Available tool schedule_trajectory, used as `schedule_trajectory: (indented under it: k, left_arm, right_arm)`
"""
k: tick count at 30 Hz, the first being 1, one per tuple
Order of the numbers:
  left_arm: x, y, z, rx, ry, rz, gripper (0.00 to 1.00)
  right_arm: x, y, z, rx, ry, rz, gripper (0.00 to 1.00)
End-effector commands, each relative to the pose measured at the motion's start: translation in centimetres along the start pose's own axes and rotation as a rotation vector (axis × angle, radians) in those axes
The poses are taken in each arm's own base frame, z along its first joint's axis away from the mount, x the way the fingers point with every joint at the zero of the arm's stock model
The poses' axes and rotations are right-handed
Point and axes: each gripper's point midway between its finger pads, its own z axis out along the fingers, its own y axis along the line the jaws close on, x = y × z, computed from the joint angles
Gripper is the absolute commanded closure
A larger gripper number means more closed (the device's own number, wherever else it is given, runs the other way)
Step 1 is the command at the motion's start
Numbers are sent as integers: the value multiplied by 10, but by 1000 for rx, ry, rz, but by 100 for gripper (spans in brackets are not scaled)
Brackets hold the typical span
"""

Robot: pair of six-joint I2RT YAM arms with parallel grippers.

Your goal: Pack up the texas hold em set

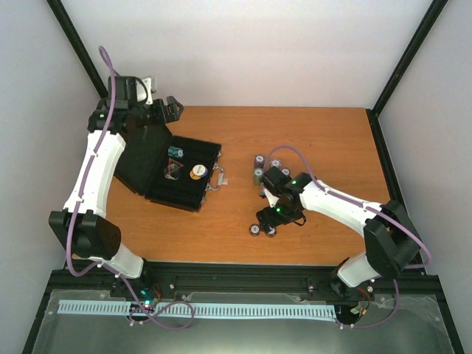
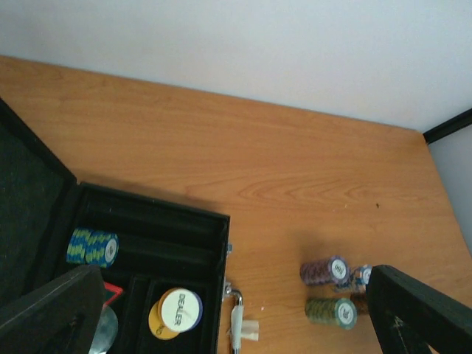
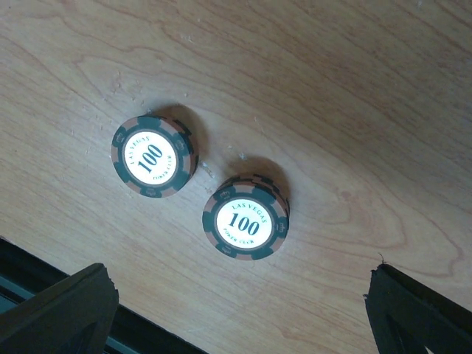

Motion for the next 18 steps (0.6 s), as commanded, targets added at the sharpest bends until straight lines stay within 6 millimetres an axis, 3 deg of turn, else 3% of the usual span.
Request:
schedule_trajectory:
  k: [1, 18]
  left_arm:
    - [12, 2, -8, -18, 29, 26, 0]
    - [21, 15, 3, -61, 74, 55, 0]
  right_arm:
    - [2, 4, 10, -17, 13, 11, 7]
    - [12, -8, 37, 57, 102, 57, 16]
